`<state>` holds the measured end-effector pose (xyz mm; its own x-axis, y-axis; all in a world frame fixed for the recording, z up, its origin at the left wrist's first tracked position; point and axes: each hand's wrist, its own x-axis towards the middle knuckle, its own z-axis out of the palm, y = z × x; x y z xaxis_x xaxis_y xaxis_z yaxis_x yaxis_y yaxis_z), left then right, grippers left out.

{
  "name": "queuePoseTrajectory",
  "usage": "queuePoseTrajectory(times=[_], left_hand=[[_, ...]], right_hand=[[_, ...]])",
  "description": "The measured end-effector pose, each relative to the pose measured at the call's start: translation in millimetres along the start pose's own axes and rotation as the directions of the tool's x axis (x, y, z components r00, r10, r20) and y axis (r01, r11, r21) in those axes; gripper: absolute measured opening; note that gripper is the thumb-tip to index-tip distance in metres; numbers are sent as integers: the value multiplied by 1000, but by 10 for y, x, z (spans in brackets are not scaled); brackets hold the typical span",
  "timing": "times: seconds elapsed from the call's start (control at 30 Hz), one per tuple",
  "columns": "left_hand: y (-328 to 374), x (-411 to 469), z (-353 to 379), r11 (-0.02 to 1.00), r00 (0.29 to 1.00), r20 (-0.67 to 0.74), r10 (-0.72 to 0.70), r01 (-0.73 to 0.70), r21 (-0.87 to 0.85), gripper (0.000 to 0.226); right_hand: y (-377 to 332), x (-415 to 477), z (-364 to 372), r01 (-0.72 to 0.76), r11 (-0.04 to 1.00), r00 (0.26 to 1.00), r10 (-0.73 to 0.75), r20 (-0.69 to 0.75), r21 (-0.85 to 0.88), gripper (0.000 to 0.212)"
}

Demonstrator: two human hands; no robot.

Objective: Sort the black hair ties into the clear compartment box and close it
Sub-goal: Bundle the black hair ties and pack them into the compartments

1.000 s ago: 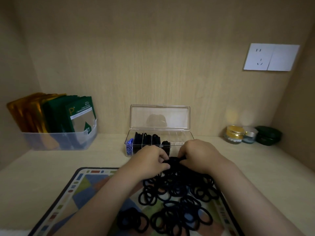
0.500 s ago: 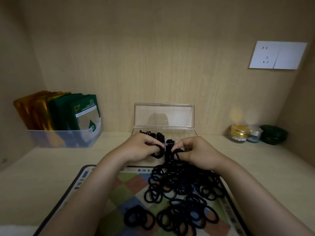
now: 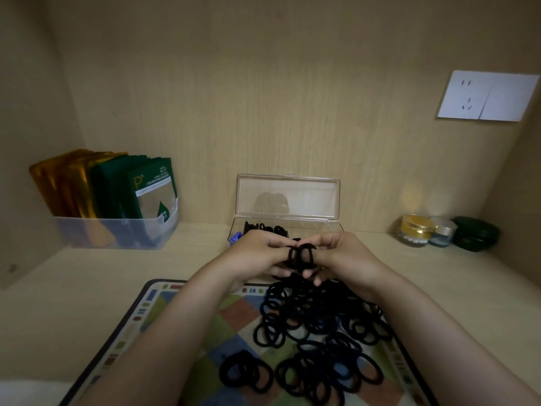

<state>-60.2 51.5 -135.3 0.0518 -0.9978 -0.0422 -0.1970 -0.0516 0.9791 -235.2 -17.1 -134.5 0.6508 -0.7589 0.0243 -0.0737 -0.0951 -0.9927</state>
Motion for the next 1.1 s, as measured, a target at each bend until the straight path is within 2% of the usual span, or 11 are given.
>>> queuePoseTrajectory(times=[0.1,0.17,0.23,0.3,0.37,0.5,0.63,0.77,0.83,0.93,1.1], left_hand=[[8,-9,-17,992,996,71,-52,60,-112,25],[4,-13,-14,988,990,130,-56,74,-138,33],[-10,0,4,999,993,107,-41,44,-27,34],[-28,27,20,997,1000,23,-3,2,72,28],[-45,47,16,998,999,-45,28,-25,61,24],[-21,33,-47,995,994,-73,87,-83,57,25],[-19,12,-96,991,994,-59,88,-81,102,25],[-22,21,-103,987,984,-161,76,-51,155,25],[-37,42,-82,986,979,-186,78,-48,158,24],[-32,39,-2,994,989,-121,88,-80,72,20],[27,30,36,978,999,-47,11,-20,-207,31]], right_hand=[[38,31,31,-14,997,993,5,-115,-77,15],[45,30,53,5,979,985,-40,-165,-204,11],[58,27,78,37,949,978,-98,-182,-313,11],[65,23,97,56,934,972,-131,-194,-352,15],[46,19,104,67,943,974,-133,-183,-325,20],[14,35,57,59,995,986,-71,-151,-83,13],[11,39,7,58,996,973,-71,-219,-67,4],[-29,30,-29,98,995,942,-98,-322,-16,3],[-61,12,-4,116,992,961,-99,-259,54,4],[-42,-1,92,94,996,984,-93,-154,1,4],[-3,64,140,80,962,947,-155,-282,-261,8]])
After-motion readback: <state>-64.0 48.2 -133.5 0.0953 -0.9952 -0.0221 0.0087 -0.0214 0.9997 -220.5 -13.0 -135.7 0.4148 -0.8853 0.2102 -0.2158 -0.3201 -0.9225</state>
